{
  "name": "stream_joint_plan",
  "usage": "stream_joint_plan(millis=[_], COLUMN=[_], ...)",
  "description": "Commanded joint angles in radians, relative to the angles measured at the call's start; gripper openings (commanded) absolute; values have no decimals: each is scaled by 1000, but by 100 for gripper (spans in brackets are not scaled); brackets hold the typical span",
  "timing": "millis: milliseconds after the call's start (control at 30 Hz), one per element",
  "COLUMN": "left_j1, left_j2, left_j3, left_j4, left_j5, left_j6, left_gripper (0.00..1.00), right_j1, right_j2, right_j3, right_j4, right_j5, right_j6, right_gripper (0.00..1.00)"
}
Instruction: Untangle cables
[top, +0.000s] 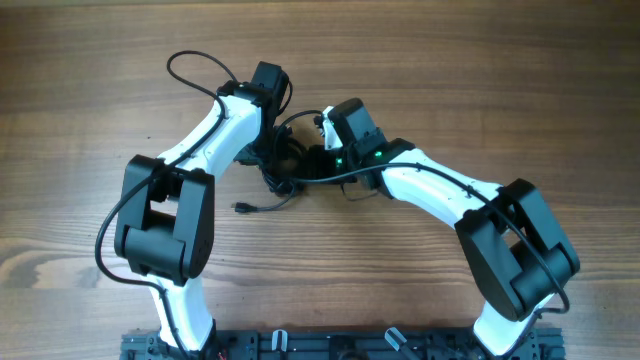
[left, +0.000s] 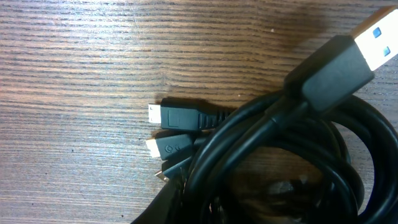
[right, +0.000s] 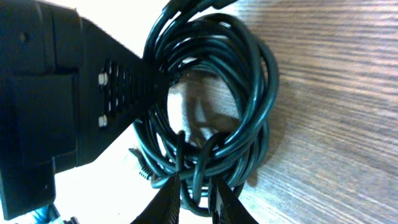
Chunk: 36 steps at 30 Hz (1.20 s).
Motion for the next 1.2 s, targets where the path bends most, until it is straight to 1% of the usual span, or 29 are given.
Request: stream_joint_plan(millis=[0, 267, 567, 767, 1167], left_j1=[1, 1, 1, 1, 1], left_j2=[19, 19, 19, 19, 19], left_j3=[3, 3, 3, 3, 3], left_j4=[5, 6, 6, 6, 6], left_j5=[12, 12, 12, 12, 12], left_j6=[5, 5, 5, 5, 5], left_gripper=[16, 16, 17, 17, 17], right_j1=[16, 38, 86, 86, 97], right_j2=[-29, -29, -29, -29, -28], right_j3=[1, 0, 0, 0, -1], right_j4=[-32, -41, -40, -40, -32], right_j5=[33, 79, 149, 192, 218], right_j6=[-18, -18, -17, -10, 10], right_gripper=[18, 15, 16, 15, 16])
